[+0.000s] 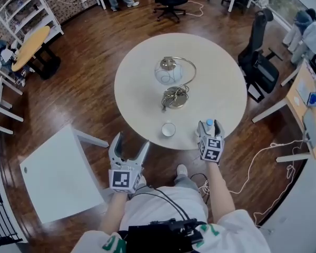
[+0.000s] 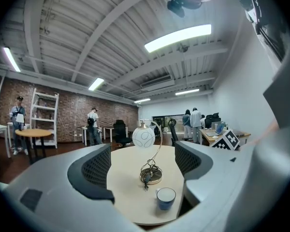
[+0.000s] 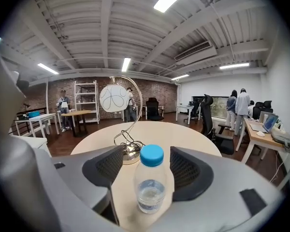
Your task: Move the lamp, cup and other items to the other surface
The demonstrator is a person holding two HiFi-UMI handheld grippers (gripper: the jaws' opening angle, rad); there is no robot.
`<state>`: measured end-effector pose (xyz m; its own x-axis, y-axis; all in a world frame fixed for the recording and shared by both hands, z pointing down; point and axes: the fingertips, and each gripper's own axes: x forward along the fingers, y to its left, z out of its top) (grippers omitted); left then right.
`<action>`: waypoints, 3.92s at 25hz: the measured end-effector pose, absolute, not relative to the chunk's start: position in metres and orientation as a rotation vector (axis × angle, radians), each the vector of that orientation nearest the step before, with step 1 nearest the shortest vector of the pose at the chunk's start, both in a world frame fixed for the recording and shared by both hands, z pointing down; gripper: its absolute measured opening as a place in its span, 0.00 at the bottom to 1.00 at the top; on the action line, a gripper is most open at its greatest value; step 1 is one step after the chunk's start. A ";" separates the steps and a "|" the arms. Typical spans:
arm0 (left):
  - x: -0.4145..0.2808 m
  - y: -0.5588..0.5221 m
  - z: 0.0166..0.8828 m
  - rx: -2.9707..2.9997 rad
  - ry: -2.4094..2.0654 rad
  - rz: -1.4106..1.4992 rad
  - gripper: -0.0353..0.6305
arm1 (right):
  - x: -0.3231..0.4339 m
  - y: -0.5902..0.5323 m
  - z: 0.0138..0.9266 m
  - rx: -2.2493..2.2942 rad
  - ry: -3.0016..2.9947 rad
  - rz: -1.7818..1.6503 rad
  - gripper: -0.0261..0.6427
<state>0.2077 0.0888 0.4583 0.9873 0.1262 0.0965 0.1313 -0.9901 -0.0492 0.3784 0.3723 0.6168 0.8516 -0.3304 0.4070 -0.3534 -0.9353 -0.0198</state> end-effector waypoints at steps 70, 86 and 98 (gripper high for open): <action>-0.283 -0.223 0.452 -2.590 1.736 -0.010 0.65 | -0.109 -0.325 0.478 1.573 -2.613 0.035 0.27; -0.373 -0.246 0.484 -2.461 2.096 -0.021 0.65 | -0.297 -0.454 0.578 1.134 -2.643 0.130 0.27; -0.395 -0.242 0.508 -2.444 2.190 -0.055 0.65 | -0.339 -0.469 0.618 1.047 -2.713 0.143 0.52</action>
<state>-0.3951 -0.2421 0.5082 0.1133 -0.9865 0.1184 -0.9912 -0.1040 0.0820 -0.3392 -0.4687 0.6184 -0.7184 -0.6504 0.2468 -0.6727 0.7399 -0.0084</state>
